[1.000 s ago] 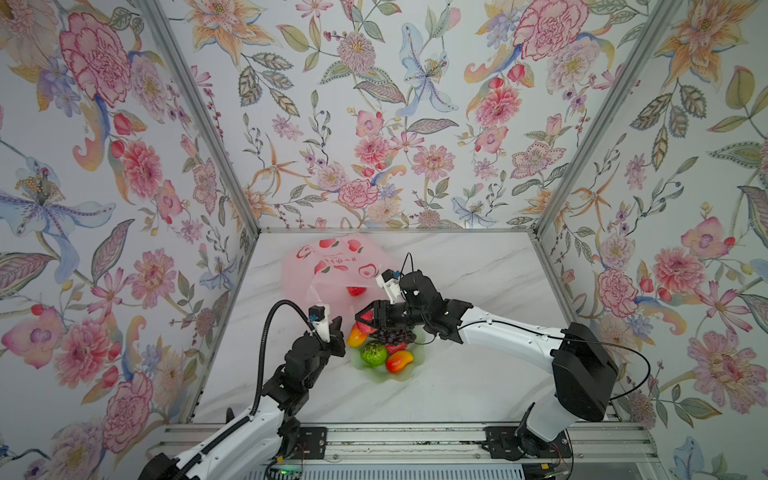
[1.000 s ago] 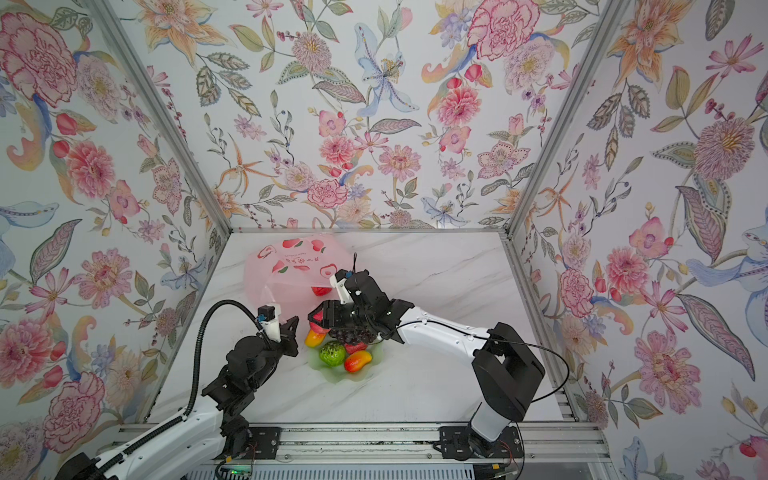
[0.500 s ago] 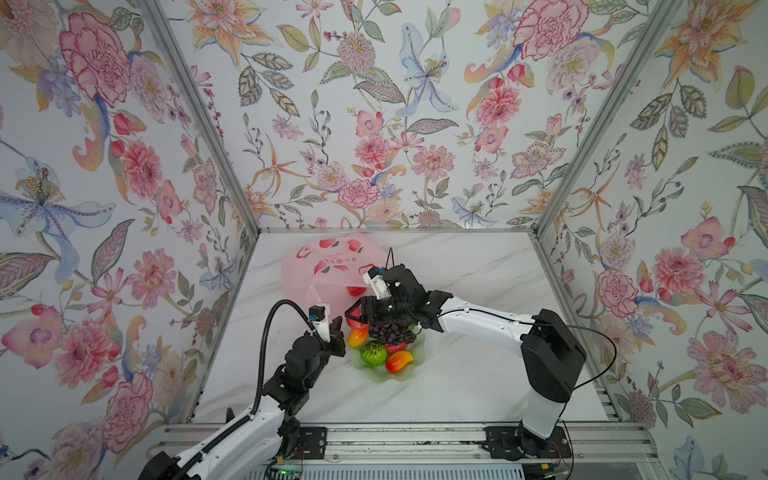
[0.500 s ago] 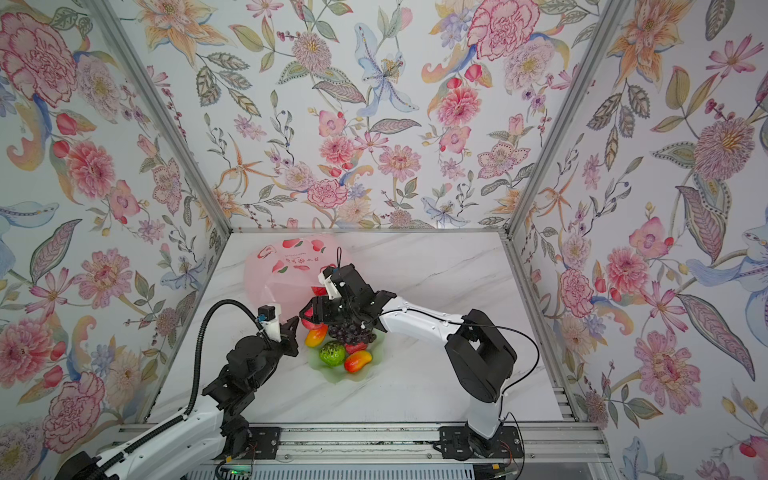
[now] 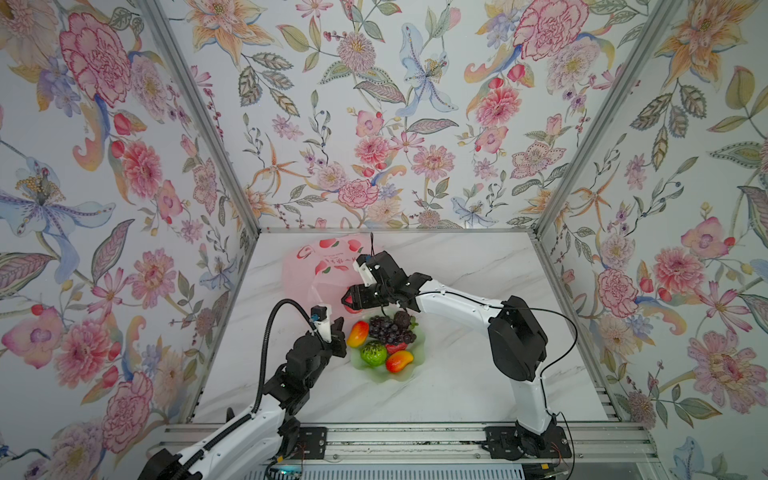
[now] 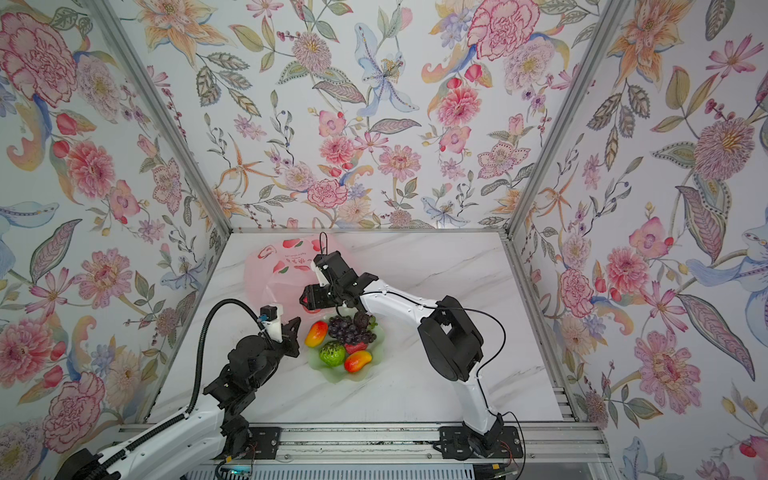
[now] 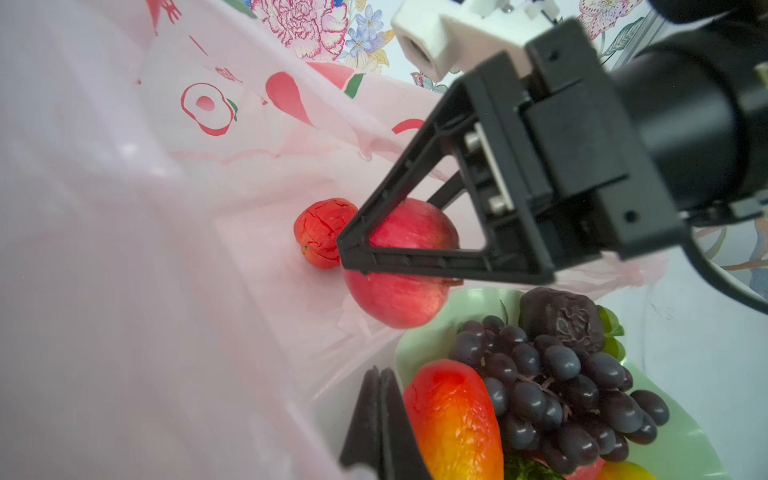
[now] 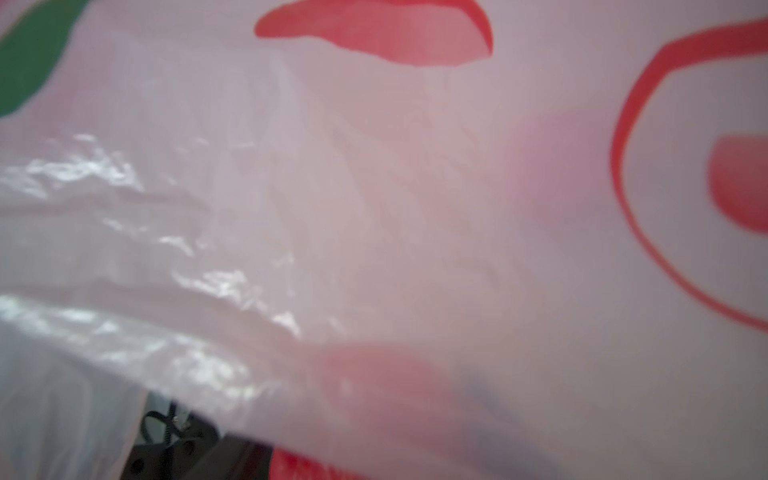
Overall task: Place the fruits into the plastic bag
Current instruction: 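Carry the red apple into the bag opening held by the left gripper, then open the right gripper inside the bag and withdraw it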
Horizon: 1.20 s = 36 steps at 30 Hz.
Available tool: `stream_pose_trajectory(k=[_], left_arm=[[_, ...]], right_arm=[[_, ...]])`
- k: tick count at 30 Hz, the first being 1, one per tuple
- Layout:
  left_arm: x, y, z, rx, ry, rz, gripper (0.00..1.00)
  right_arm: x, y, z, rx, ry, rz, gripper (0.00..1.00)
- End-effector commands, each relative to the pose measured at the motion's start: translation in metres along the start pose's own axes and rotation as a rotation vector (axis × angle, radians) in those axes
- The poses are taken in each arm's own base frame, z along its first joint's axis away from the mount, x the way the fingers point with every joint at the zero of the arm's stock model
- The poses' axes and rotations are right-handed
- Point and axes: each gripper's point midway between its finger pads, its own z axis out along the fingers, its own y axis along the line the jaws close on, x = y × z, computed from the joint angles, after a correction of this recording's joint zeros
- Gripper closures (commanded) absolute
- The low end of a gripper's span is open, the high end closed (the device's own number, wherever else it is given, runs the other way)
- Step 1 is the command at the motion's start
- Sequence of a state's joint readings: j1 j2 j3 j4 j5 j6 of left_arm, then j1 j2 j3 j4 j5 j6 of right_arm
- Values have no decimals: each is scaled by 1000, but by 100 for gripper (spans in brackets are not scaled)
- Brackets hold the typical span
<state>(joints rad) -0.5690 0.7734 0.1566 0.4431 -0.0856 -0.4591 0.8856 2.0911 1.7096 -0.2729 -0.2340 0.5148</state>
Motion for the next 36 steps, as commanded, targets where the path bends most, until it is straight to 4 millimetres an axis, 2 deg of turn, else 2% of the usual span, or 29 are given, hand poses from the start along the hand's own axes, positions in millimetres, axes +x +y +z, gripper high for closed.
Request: stream_pose_trajectory(k=[1,6,8,13,15,16,23,36], left_arm=[[-12,-8,0,26,-30,8,100],[-11,-8,1,23,-27,9,100],[-10,-8,1,24,-25,8,100],[-9,-7,1,21,-20,11,100],[-7,-7,1,19,-14,11,100],[-20,-11,2,28,-37,9,100],[-18,-15,7,25,-15,28,100],[-14,-20,17,21,27,48,100]], right_arm=[[-5,-35,5,197,-3,-135,46],[-40,-63,0,394,-161,-271,46],[-57,-67,-6,446,-249,-315,45],[-80,-75,-9,495,-363,-373,43],[-83,-81,-6,503,-368,-368,42],[-83,-85,-5,510,-375,-361,42],[-82,-103,-8,502,-458,-335,42],[-75,-144,8,472,-417,-239,39]])
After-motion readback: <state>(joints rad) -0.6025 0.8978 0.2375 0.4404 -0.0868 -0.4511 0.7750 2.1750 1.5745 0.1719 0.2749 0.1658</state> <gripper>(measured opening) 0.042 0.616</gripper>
